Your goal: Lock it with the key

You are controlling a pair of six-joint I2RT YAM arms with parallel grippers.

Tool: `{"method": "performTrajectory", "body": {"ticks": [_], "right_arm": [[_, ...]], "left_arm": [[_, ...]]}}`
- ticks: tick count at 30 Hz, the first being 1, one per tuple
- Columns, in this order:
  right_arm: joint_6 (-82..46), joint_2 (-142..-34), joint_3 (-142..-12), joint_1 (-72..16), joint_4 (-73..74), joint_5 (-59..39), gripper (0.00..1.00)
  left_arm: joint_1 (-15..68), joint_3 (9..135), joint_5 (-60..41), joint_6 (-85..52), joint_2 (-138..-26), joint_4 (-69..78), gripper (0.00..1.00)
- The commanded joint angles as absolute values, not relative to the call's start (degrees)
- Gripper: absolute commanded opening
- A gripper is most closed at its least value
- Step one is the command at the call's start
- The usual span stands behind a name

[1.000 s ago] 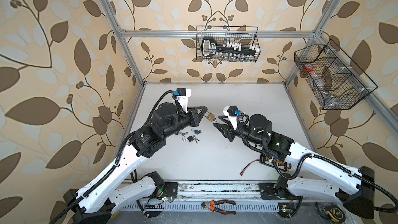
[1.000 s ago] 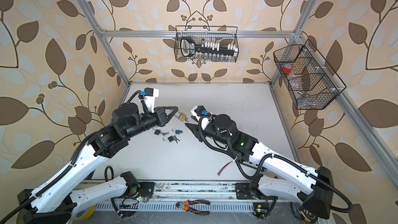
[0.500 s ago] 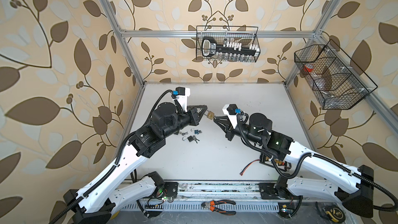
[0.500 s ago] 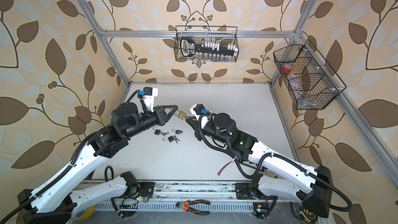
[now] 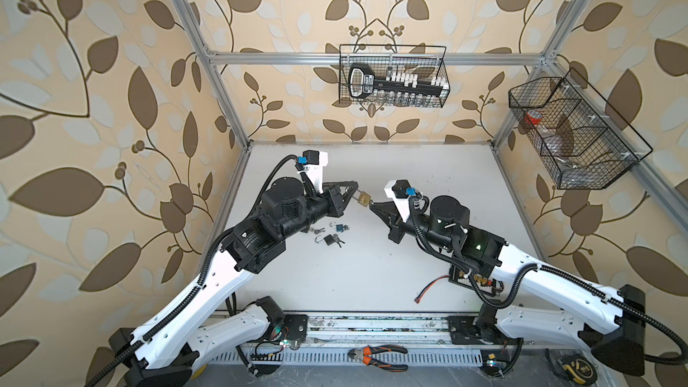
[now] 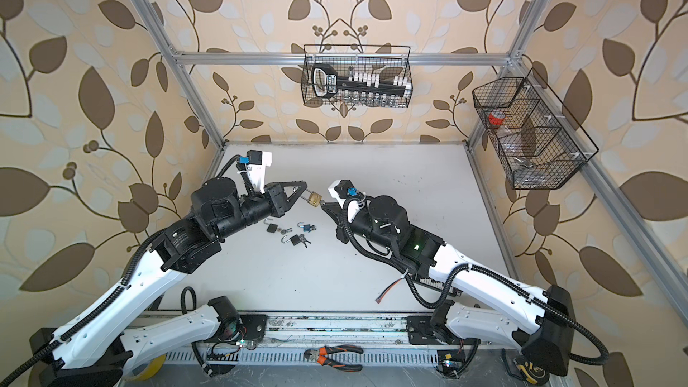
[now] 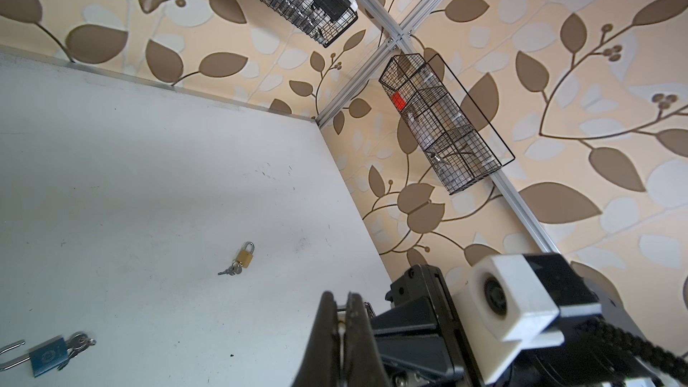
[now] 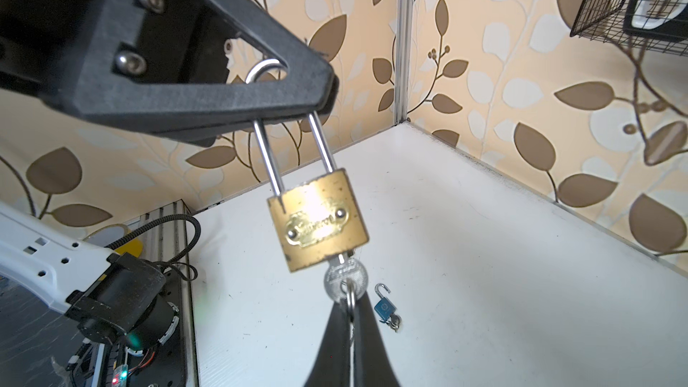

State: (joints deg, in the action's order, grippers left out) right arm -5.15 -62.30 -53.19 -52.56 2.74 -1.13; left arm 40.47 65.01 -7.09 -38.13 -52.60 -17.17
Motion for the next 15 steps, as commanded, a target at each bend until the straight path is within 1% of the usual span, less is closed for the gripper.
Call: {"method": "performTrajectory", "body": {"ticks": [1,9,15], "right_arm": [[-7.2,-60.6,-52.0,-52.7,2.9,0.3,0.0],[-9.8,-59.4,-49.2,-52.6,2.6,1.8,0.0],[-12.3,-58.4,-45.9,-52.6,1.7,3.4,0.0]], "left_arm": [[40.7,64.8,-7.1,-38.2,-51.1,-16.1,0.0],[40.7,64.9,-7.2,-38.8,-51.8,-16.9,0.0],[40.7,64.3,-4.1,-38.6,-50.3,-17.2,0.0]]}}
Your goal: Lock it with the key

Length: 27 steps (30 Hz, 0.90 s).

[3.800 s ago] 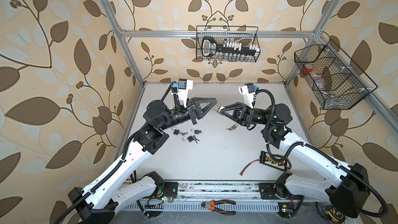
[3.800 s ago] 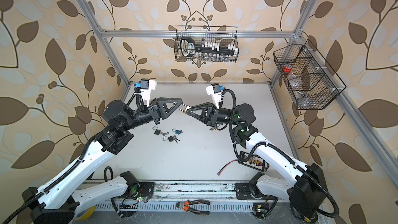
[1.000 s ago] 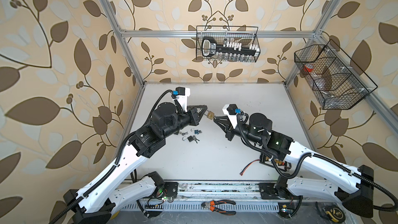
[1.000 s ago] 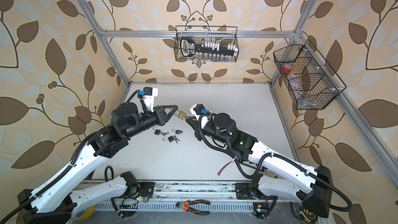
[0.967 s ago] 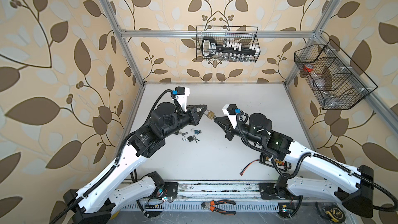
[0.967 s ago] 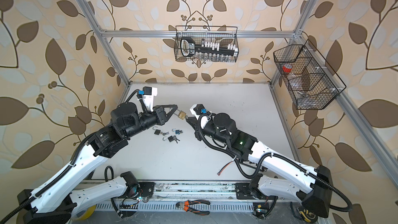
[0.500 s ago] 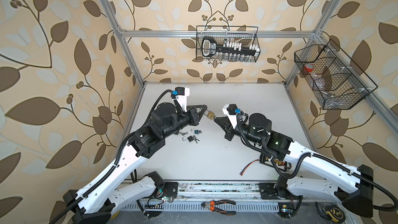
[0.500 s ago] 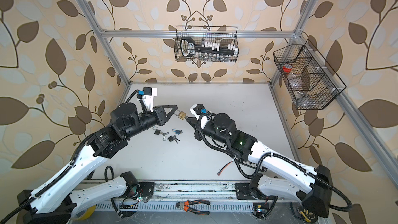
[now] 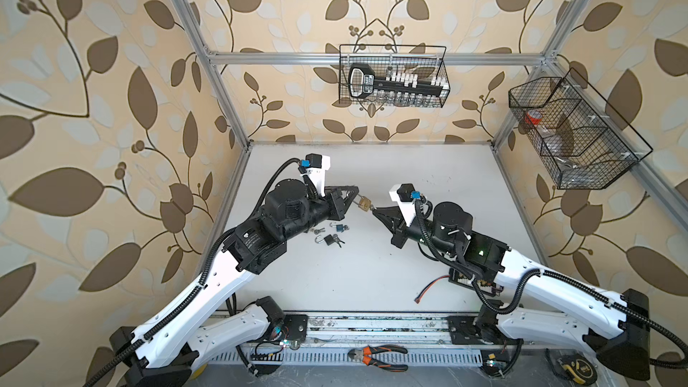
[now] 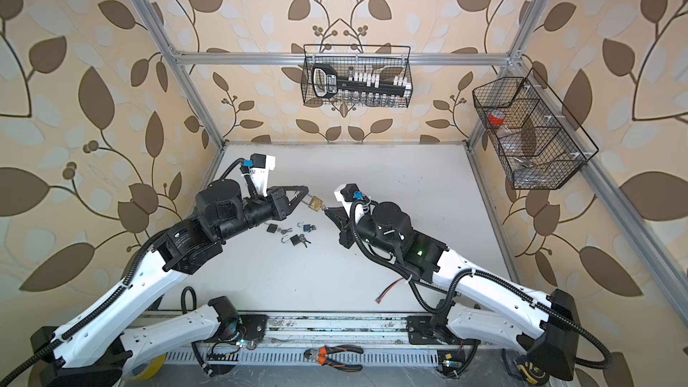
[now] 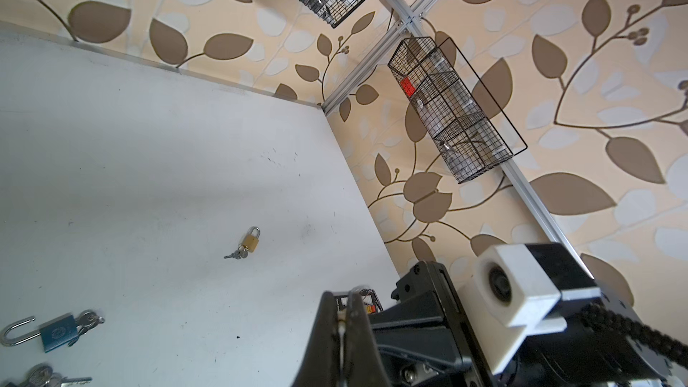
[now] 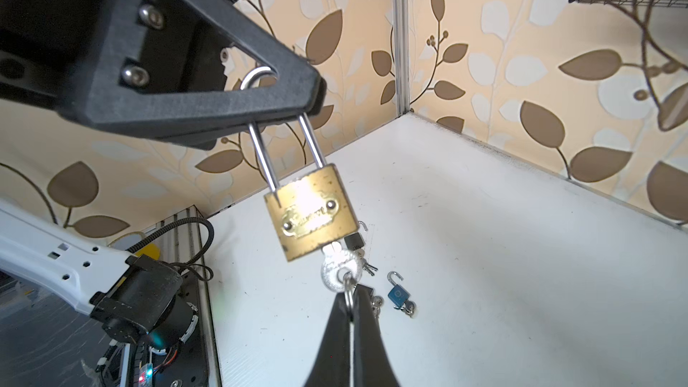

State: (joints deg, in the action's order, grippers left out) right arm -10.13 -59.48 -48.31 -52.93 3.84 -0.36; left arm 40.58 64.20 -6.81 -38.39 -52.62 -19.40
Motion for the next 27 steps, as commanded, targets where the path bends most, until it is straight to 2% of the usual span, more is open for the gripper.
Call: {"method": "performTrajectory", "body": {"ticks": [1,9,22,27], "right_arm": [[-12.6,-58.0,-45.3,-52.5,1.6,3.6,0.0],[-14.5,-53.7,-39.4,-51.6,-0.5,4.1,0.0],[-20.7,-49.5,-35.6,-46.7,-10.3,1.2,0.0],[-22.4,-49.2,-33.9,-43.8,-11.6,-1.2,0.0]], "left_arm": [[40.7,64.5,-3.9,-38.5,-50.1,-17.3,0.0],[40.7,64.9,-3.5,-38.5,-48.8,-17.9,0.0],[40.7,68.1,-1.8,-34.3,-50.7,-28.0,0.0],[36.7,68.5,-5.3,-33.6,-51.1,-29.5,0.0]]}}
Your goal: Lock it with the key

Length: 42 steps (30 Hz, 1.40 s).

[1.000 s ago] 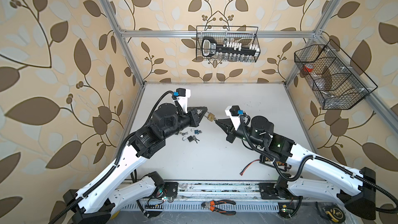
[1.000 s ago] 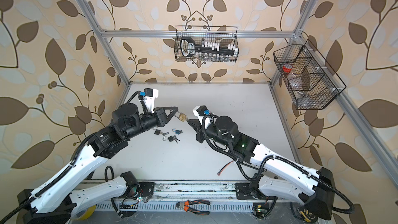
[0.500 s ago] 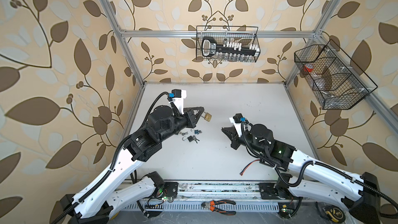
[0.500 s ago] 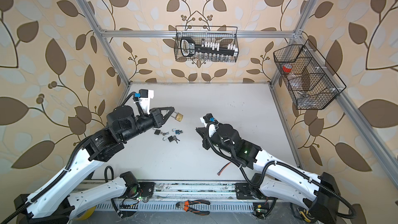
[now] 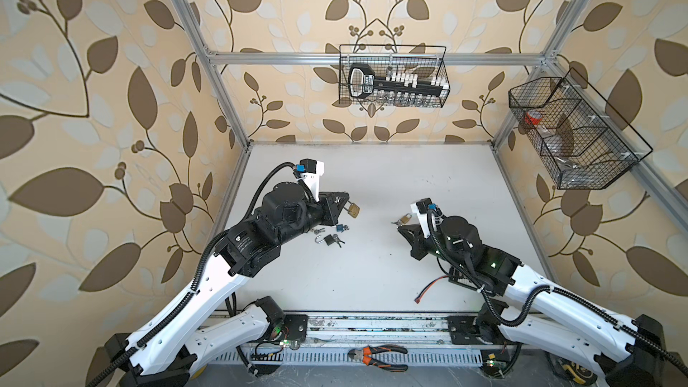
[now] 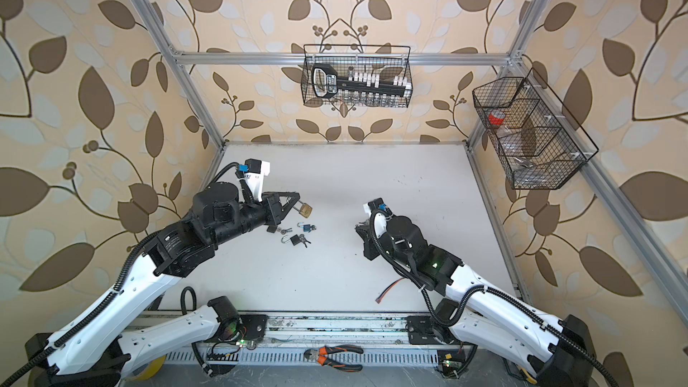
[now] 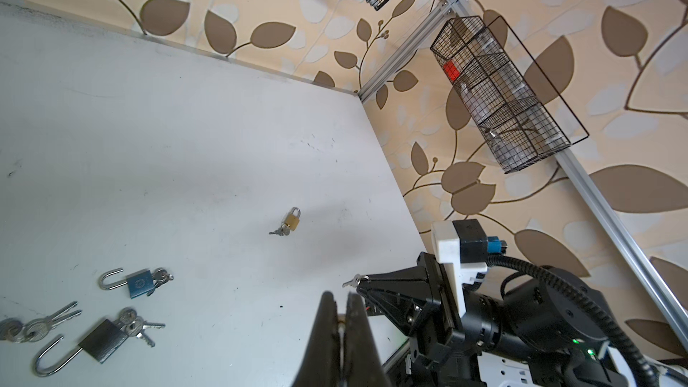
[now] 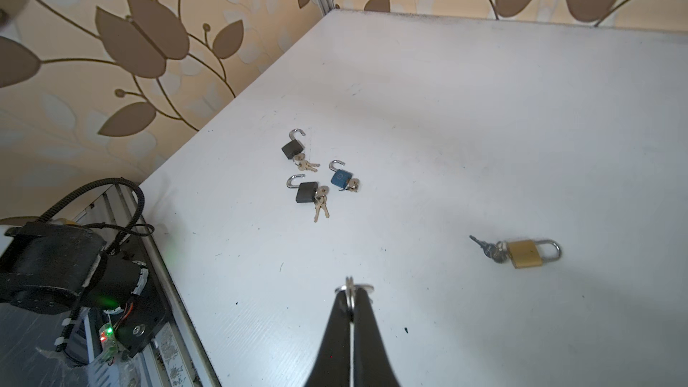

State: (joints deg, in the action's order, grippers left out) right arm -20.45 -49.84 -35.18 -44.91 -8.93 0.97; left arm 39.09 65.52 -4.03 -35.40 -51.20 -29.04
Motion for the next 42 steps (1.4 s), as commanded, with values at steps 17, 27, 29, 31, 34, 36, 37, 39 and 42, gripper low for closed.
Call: {"method": "performTrajectory", "body": {"ticks": [17,27,29,31,34,36,37,39,42], "right_arm": [[-26.9,-55.8,-31.7,-27.4,-13.9,-14.0,0.0],[-25.1,-62.8,-33.7,-17.1,-22.1,-13.9,0.0],[-24.4,-65.2,-34.5,-17.1,-23.5,-13.2,0.0],[-23.6,-67.2,-34.9,-17.1,-23.1,-15.4,0.0],[-23.5,-70.3,-35.5,-17.1,-20.8,-22.7,0.0],[-23.7,-72.0,-35.6,-17.1,-19.3,-23.8,0.0],[-23.9,-72.8,-35.8,-17.0,-18.8,-23.3,0.0],[-23.5,-74.3,-36.3,-16.4,-18.4,-22.8,0.0],[-23.5,-76.1,-36.9,-14.3,-17.5,-21.4,0.0]], "left_arm": [[26.9,61.5,-17.0,-34.3,-56.0,-26.5,0.0],[40.9,54.7,-9.5,-38.5,-60.4,-22.6,0.0],[42.3,53.1,-9.1,-39.9,-60.9,-20.7,0.0],[42.7,52.0,-9.3,-40.7,-61.2,-19.5,0.0],[42.7,51.9,-8.6,-40.8,-60.7,-19.5,0.0],[42.7,52.9,-8.4,-40.2,-60.6,-20.5,0.0],[42.7,53.5,-8.3,-39.8,-60.6,-21.1,0.0],[42.7,54.3,-8.0,-39.2,-60.5,-22.0,0.0],[42.7,54.4,-7.8,-38.8,-60.4,-22.5,0.0]]}}
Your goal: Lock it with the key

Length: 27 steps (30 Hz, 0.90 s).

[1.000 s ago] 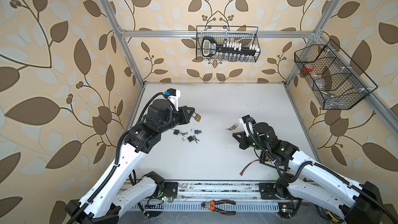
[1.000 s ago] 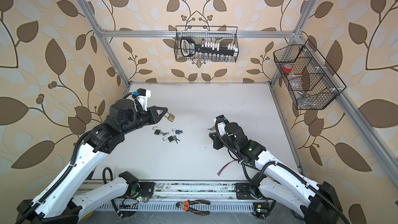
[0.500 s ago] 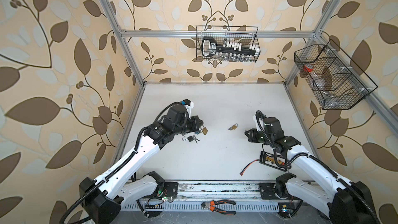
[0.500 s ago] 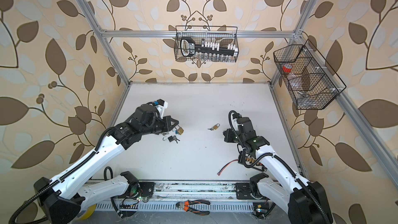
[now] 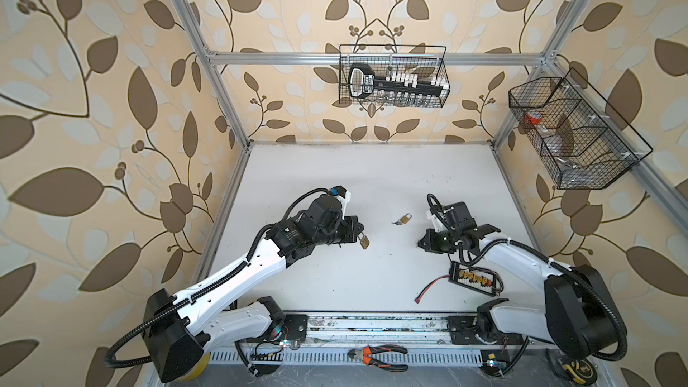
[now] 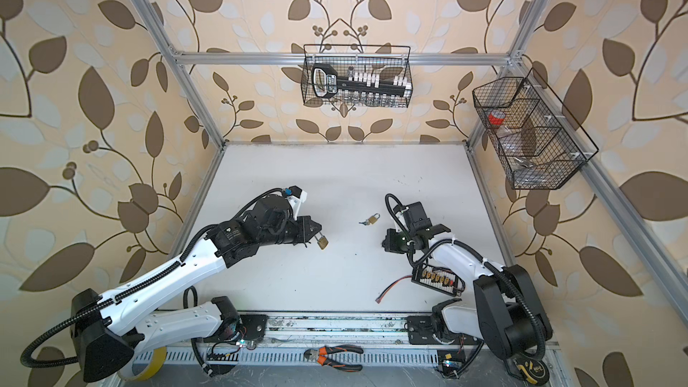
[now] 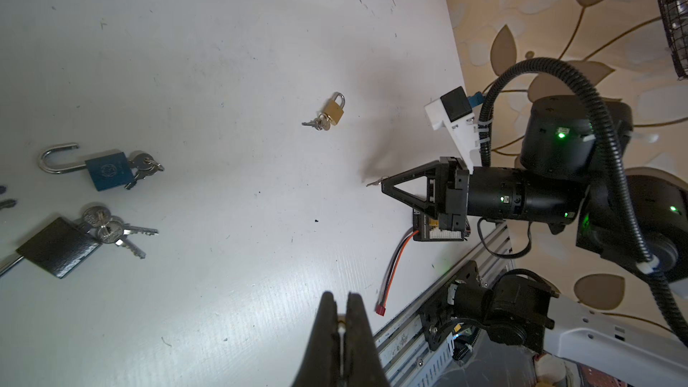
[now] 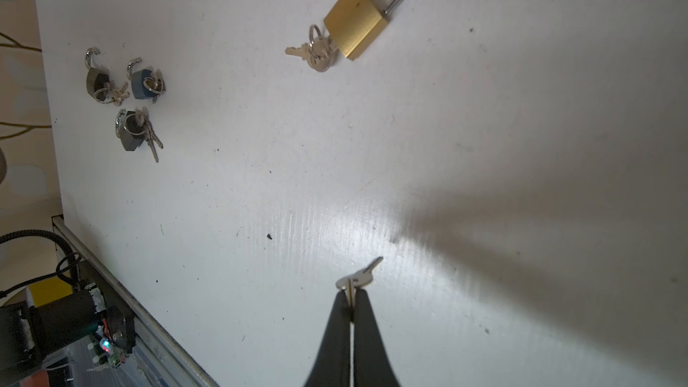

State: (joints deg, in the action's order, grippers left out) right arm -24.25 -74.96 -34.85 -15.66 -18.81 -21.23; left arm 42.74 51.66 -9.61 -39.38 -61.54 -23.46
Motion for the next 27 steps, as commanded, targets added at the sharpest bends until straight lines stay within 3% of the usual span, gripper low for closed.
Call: {"method": "performTrajectory", "body": {"ticks": [1,7,13,20,27], "right_arm": [[-23.3,-76.8,-37.3,-13.8,-17.4,-20.7,0.0],[-21.8,-80.8,-39.2,-10.9,-17.3,-18.8,0.03],[-20.9,-84.2,-41.5,-9.0,-16.9,-15.7,0.15],[-21.3,-83.1,-43.3,-8.8,-16.2,-11.7,0.44],[-18.2,-63.5,-38.6,-16.2,-11.1,-7.2,0.68]], "left_arm": [[42.7,54.5,-7.9,-38.7,-60.5,-22.6,0.0],[42.7,55.1,-8.3,-39.3,-60.9,-23.3,0.0],[42.7,55.8,-7.2,-39.1,-61.0,-24.6,0.0],[42.2,56.1,-5.2,-40.4,-60.3,-24.8,0.0],[34.2,52.7,-15.5,-43.1,-57.7,-17.7,0.0]]}}
